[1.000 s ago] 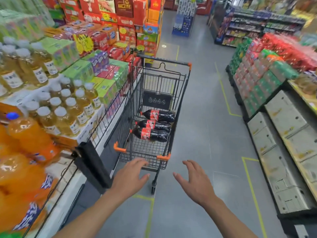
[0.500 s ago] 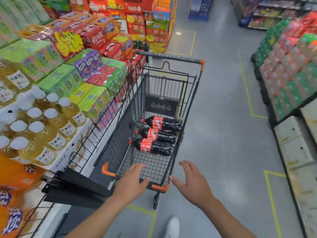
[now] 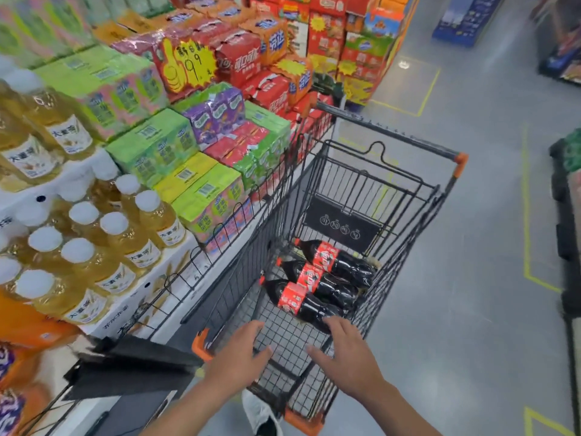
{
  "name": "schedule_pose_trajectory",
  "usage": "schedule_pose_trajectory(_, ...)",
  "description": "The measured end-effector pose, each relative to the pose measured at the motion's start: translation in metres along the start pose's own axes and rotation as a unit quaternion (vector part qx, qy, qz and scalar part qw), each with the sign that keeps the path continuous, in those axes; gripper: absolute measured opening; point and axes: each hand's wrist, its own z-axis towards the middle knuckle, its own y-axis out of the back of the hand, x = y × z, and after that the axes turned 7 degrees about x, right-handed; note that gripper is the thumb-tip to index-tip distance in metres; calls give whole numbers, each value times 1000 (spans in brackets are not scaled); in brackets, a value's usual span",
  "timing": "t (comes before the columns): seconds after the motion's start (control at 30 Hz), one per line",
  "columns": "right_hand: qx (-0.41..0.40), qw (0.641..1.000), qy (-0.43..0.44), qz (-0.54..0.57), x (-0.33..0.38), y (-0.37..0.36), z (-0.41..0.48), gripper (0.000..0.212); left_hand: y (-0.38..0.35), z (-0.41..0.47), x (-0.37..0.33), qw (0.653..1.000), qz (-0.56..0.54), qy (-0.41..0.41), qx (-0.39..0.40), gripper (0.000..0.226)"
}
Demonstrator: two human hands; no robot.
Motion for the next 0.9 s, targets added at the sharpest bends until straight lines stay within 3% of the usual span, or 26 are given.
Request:
schedule_pose_trajectory(0.3, 54, 997, -30, -40, 1, 19, 72, 82, 32, 69, -1, 996, -66, 40, 44, 57)
schedule_pose_trajectory(0.63, 189, 975, -74, -89, -46, 6, 158, 103, 25, 136, -3, 979, -126, 145, 76, 60)
schedule_pose_trajectory(0.9, 263, 952, -118, -103, -83, -9, 229, 114, 16, 206, -8, 939, -219, 255, 70, 69)
